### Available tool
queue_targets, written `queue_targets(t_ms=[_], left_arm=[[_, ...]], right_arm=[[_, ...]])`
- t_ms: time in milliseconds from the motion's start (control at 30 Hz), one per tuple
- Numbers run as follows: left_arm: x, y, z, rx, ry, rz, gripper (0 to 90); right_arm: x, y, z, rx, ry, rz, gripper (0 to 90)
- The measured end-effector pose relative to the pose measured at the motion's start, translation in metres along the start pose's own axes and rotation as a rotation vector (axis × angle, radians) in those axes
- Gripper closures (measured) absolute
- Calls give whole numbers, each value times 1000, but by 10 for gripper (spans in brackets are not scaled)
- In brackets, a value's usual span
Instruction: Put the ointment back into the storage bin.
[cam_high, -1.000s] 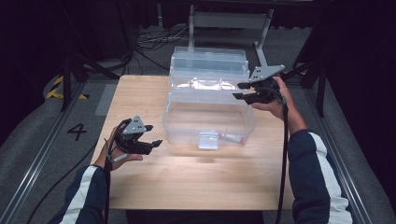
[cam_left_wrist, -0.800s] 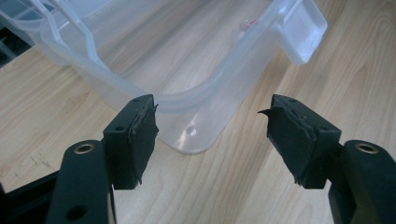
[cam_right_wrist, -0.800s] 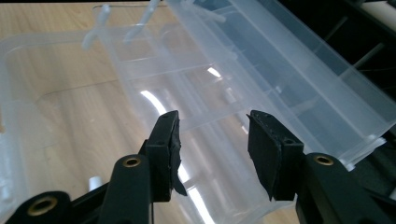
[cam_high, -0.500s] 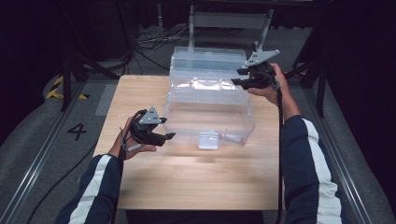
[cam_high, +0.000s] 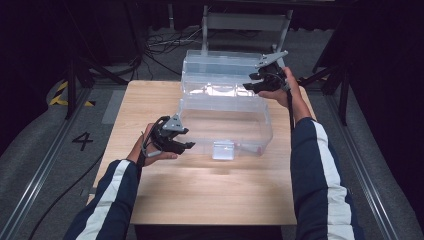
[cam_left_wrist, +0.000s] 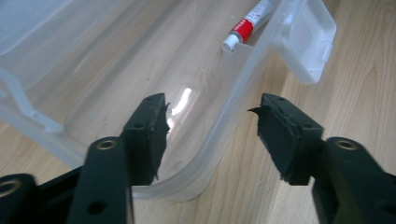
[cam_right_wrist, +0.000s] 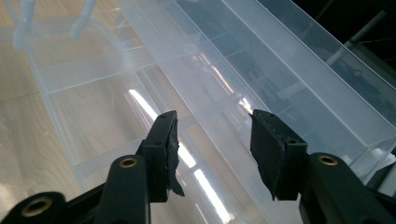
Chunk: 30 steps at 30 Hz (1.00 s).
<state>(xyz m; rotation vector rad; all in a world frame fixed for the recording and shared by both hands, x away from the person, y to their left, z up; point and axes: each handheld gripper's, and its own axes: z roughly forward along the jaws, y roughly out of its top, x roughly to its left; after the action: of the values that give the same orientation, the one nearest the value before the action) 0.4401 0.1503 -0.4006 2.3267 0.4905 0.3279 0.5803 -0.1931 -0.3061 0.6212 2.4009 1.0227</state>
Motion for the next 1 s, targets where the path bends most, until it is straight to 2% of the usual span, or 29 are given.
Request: queue_targets(t_ms=[33,100,133,200,267,300,367,433,467,600,700,733,833,933,1000], left_arm=[[0,1,2,11,-7,2,480],[1,3,7,51,-27,35,542],[1,3,7,51,-27,35,554],[3,5,11,67,-48,51,572],[3,7,15,105,-54,76,618],[3,9,17,137,-61,102,647],[2,11,20,149,-59,110,663],[1,13,23,164,-62,134,694],[1,14,23,172,-64,141,694],[1,17,27,189,-78,152,724],[1,20,28,213,-87,151,737],[1,20,28,213,-86,147,737],[0,20,27,215,-87,145,740],[-2,19,27,212,-93,132,738],[-2,19,27,213,-90,140,737]], right_arm=[[0,0,0,4,-1,3,548],[1,1,3,19,4,-11,556],[1,1,3,19,4,-11,556],[0,5,6,54,11,-1,562],[2,9,11,94,1,-20,578],[5,13,15,137,-1,-41,587],[6,15,17,144,4,-46,603],[7,17,17,156,-18,-70,668],[7,17,17,156,-18,-70,668],[8,18,17,166,-23,-85,686],[12,22,16,189,-27,-131,726],[12,22,15,190,-25,-132,733],[13,22,13,173,15,-123,773],[14,23,11,188,20,-143,792],[16,25,10,200,25,-158,803]])
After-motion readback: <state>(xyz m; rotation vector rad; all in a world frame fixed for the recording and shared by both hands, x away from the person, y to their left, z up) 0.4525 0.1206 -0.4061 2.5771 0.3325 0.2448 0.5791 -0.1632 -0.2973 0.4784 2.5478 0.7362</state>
